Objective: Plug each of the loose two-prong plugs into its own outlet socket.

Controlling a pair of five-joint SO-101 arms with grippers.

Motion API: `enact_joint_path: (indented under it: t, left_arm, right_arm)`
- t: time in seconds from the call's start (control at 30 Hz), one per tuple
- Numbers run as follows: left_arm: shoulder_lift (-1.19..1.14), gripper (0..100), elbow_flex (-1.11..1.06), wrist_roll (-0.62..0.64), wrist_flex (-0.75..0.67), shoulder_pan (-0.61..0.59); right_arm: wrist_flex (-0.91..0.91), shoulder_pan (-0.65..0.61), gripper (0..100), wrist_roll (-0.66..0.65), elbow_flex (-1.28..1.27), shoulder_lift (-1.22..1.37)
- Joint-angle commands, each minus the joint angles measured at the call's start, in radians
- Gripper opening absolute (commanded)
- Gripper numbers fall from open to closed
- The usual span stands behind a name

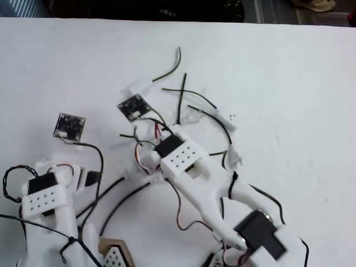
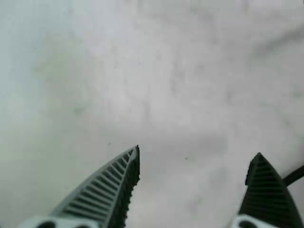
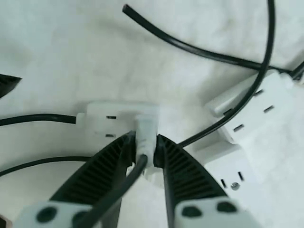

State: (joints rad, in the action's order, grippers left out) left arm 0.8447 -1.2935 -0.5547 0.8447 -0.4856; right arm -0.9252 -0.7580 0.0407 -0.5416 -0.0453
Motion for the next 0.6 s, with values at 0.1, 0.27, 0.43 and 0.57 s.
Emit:
enact_joint_path:
  t: [0.1,0.27,0.43,0.57]
  left_arm:
    - [0.024,35,-0.002,0.009,-0.015,-0.008]
    - [0.024,35,-0.002,0.009,-0.015,-0.008]
    - [0.024,35,-0.002,0.009,-0.015,-0.007]
    - [0.024,35,-0.002,0.009,-0.015,-0.004]
  right_arm:
    - [0.001,0.007,1.7,0.011,0.018,0.027]
    - [0.002,0.005,1.7,0.011,0.011,0.036]
    - [-0.007,0.005,8.0,0.011,0.020,0.019]
    - [-0.142,0.005,18.3,0.011,0.077,-0.064]
